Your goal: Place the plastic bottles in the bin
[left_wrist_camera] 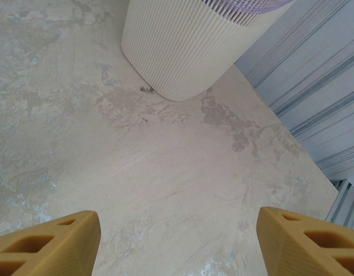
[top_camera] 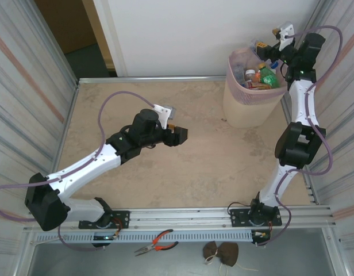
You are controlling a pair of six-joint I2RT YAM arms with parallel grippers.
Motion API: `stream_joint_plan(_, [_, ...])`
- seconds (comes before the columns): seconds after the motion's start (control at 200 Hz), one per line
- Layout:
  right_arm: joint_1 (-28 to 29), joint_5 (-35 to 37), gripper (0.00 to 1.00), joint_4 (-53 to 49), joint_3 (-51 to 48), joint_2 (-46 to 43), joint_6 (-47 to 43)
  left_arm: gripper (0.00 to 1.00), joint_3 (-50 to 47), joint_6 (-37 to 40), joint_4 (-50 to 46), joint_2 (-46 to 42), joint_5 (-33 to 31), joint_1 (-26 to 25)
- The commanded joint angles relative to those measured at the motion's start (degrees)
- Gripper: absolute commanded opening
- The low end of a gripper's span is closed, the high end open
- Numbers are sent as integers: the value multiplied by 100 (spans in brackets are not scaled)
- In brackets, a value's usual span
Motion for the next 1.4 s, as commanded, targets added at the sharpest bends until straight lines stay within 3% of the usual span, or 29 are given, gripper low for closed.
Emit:
stream_joint_plan(0.0, [-53, -225, 75, 491, -60, -177, 757, 72, 31, -56, 16, -167, -16, 39])
stream_joint_plan(0.105, [-6, 439, 63, 394, 126, 11, 1071, 72, 31, -59, 31, -143, -14, 34])
stream_joint_plan(0.311, [240, 1824, 38, -1145, 1525, 865, 1355, 72, 114, -76, 19, -42, 28, 38])
stream_joint_plan(0.431, [294, 1969, 33, -1875, 2417, 1435, 1733, 72, 181, -60, -36, -9, 13, 39])
stream_joint_plan(0.531, [310, 1897, 29, -2279, 2554, 1655, 1702, 72, 213, -42, -74, -22, -7, 38])
stream_joint_plan(0.681, [305, 1744, 28, -2845, 2094, 1549, 1490, 72, 181, -70, -32, -10, -12, 34])
stream_joint_plan(0.982, [323, 1796, 31, -2835, 584, 813, 1081, 72, 217, -79, -21, -2, 75, 38])
stream_joint_plan(1.393, [432, 2219, 36, -3041, 532, -74, 1195, 73, 152, 178, -246, -252, -178, 39])
